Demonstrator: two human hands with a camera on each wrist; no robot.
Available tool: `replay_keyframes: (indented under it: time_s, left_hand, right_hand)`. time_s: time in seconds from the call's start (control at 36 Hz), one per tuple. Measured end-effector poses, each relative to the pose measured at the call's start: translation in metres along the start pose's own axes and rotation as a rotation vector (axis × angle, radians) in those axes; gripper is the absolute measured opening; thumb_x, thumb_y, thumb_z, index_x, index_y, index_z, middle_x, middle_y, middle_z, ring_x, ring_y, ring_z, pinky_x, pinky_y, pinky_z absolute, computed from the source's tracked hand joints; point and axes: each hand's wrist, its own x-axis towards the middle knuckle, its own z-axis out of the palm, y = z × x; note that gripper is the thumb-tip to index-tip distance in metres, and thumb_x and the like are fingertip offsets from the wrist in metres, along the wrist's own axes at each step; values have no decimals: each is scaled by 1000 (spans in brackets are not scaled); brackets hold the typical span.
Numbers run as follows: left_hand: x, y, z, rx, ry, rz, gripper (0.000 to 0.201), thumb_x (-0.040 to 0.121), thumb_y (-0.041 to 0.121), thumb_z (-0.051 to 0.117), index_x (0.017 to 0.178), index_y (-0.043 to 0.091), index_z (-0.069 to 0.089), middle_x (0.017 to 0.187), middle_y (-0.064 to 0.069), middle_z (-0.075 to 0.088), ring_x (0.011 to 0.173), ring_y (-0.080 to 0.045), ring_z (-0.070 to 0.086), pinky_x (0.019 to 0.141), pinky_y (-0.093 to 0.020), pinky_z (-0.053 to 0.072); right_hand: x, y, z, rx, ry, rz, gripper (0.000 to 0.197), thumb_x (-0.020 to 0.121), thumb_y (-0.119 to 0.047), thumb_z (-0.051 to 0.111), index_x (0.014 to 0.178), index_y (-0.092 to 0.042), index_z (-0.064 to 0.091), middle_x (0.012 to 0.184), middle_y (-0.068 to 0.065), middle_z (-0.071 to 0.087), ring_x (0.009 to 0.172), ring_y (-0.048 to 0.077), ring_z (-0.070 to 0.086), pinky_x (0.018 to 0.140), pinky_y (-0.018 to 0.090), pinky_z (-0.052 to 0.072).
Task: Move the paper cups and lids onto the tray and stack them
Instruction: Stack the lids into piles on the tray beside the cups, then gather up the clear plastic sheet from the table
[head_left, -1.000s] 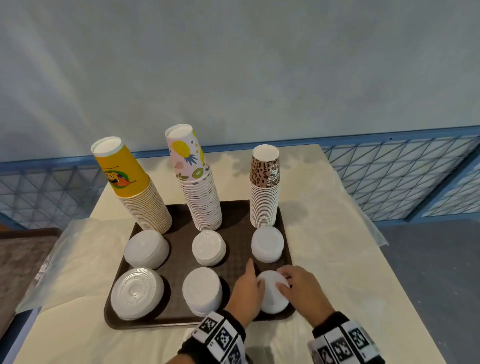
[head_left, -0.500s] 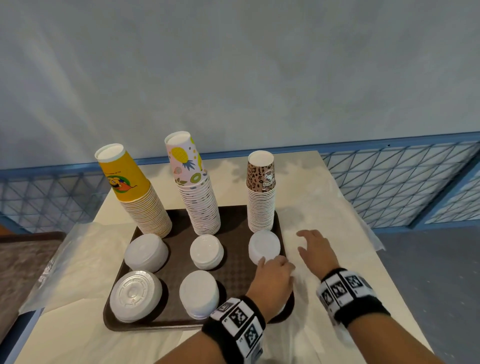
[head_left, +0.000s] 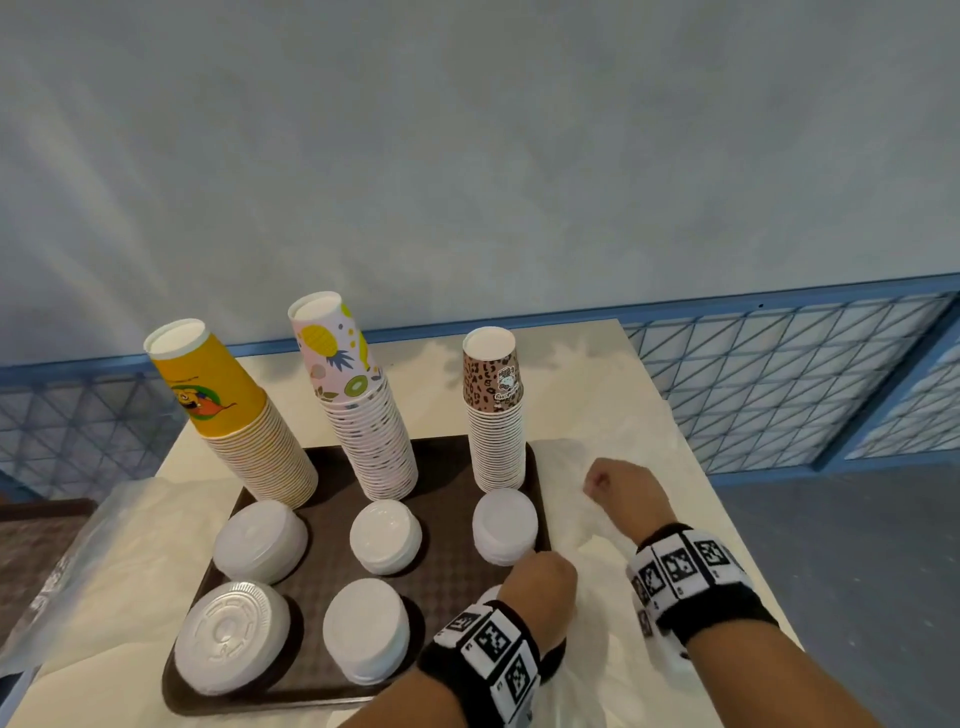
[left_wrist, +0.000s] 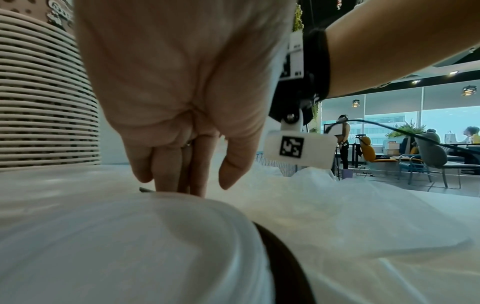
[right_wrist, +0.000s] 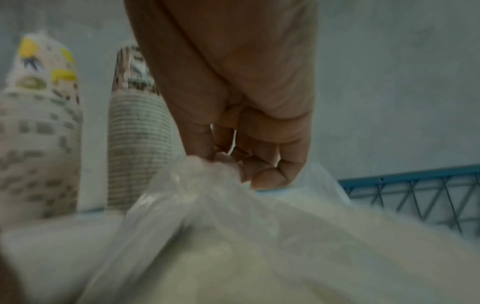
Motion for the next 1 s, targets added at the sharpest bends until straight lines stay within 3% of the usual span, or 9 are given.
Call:
replay_keyframes:
  time_s: [0.22,0.42,0.47,0.53,0.61,0.75,0.83,0.92,1.0]
  left_hand:
    - [1,-1,5,-324,273,-19,43,92,21,51,128,0,41,130,-15,50,119,-27,50,101,-32,37]
    - [-24,1,-27,-706,860,198,116,65,40,82,148,3,9,156,-17,7,147,-21,7,120,-21,16]
    - [-41,3,-42,-781,803,382,94,68,33,80,144,25,25,153,-7,23,141,1,14,110,-1,17]
    - [-57,6,-50,-796,681,482,48,75,35,64,120,19,59,126,-8,58,124,-4,45,103,-21,40]
    - [-74,5,-44,-847,697,441,34,79,30,53,92,0,65,87,-14,66,85,-24,61,79,-42,49]
    - [-95,-18,-34,-944,820,274,11,85,7,62,82,17,60,72,8,60,67,6,55,67,-13,43]
    - [-107,-34,-34,-1048,812,262,3,84,12,64,85,15,64,76,5,65,70,1,54,67,-8,43]
    - [-121,-43,-35,-1074,864,291,11,79,16,62,87,9,66,83,-6,68,74,-8,56,68,-19,45]
    - [-131,-48,-35,-1089,852,303,9,83,8,64,80,16,64,75,4,63,69,-3,53,65,-16,43]
  right_hand:
    - [-45,-21,-74,164,487,-211,6,88,-11,59,84,-7,63,83,2,55,72,16,48,59,9,33]
    - [-118,-33,-78,229,274,-384,6,86,-14,64,86,-20,63,91,-13,60,83,2,58,69,-2,37]
    - [-136,-41,-71,281,180,-399,14,86,-14,64,83,-28,61,89,-17,62,90,-2,57,71,1,39]
    - [-152,-48,-63,317,137,-407,25,86,-14,64,79,-37,57,85,-18,65,89,-2,59,73,5,40]
    - [-171,-55,-50,497,309,-389,18,90,-18,59,85,-35,60,89,-21,66,89,-5,60,78,4,41]
    - [-192,-21,-5,468,710,-104,19,93,-13,51,106,-28,53,107,-6,53,96,2,54,82,17,45]
    - [-202,9,39,172,325,55,43,85,-19,65,125,-15,48,128,8,46,119,28,49,99,35,38]
    - [-216,22,75,-144,-157,217,83,82,-46,62,145,-17,17,151,10,17,140,30,22,112,34,24]
    - [-224,20,85,-198,-157,255,72,82,-40,63,143,-23,27,146,5,28,131,29,33,105,37,39]
